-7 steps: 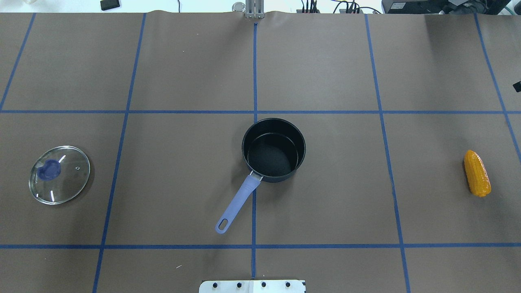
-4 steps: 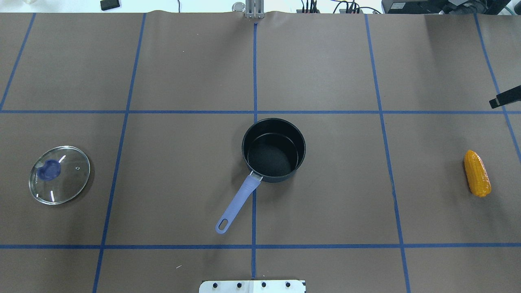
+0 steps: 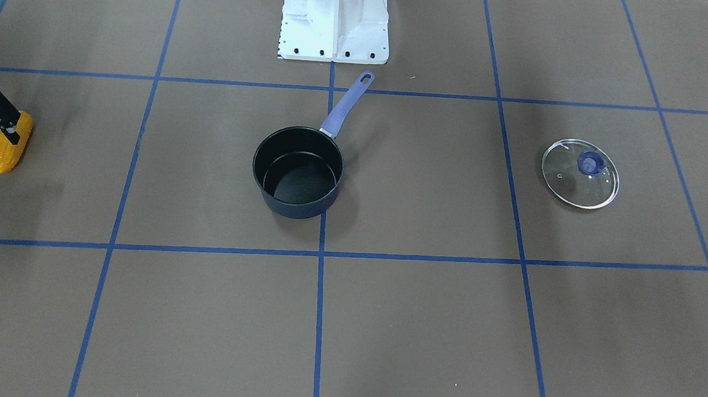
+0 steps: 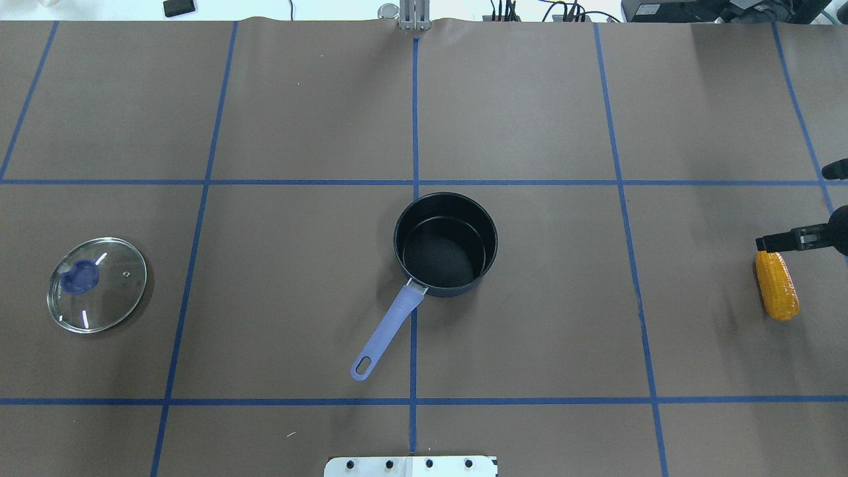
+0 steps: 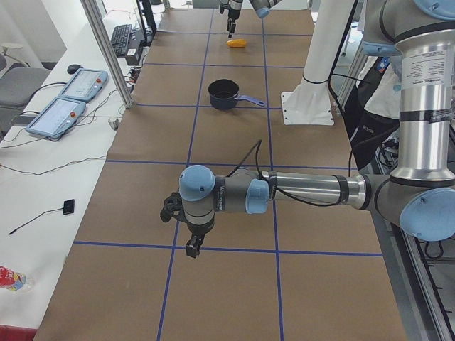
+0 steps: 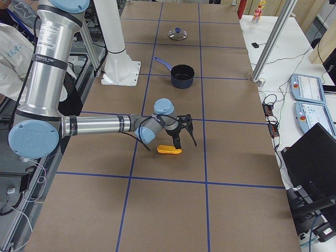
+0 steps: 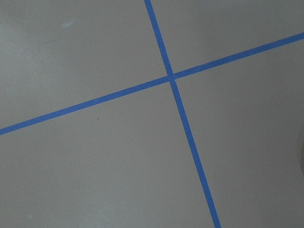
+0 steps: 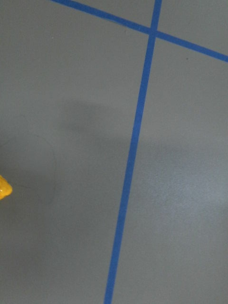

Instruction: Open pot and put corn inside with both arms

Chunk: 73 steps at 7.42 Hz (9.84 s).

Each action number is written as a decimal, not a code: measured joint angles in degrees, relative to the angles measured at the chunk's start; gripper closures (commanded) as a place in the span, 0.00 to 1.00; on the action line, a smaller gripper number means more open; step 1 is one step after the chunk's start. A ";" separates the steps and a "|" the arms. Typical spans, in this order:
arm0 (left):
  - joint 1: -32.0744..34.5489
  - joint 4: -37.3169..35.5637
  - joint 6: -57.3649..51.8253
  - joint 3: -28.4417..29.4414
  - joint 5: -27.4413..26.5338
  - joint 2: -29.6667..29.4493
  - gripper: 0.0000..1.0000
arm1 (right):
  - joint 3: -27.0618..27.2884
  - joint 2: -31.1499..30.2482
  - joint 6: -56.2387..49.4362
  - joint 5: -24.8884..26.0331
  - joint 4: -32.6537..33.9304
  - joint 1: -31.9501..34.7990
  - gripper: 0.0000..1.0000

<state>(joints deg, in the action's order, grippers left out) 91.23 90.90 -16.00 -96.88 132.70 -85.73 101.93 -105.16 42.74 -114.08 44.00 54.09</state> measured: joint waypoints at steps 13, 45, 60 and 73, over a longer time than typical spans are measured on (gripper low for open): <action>-0.09 0.14 0.01 -0.13 0.45 -0.05 0.01 | -2.02 8.56 2.32 -0.15 0.02 -2.00 1.00; -0.27 -0.42 12.18 1.32 3.19 0.24 0.01 | -8.43 34.42 -31.11 -15.49 44.35 16.76 0.00; -0.44 0.16 12.05 0.90 0.98 0.47 0.01 | -4.39 8.38 -41.17 -16.60 43.45 30.28 0.00; -0.44 0.08 12.05 0.82 0.98 1.40 0.01 | -3.62 8.13 -41.24 -19.34 43.37 30.20 0.00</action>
<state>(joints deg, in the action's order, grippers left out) 90.79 90.97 -3.96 -96.06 133.68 -84.32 98.31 -97.03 1.50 -133.43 87.36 84.29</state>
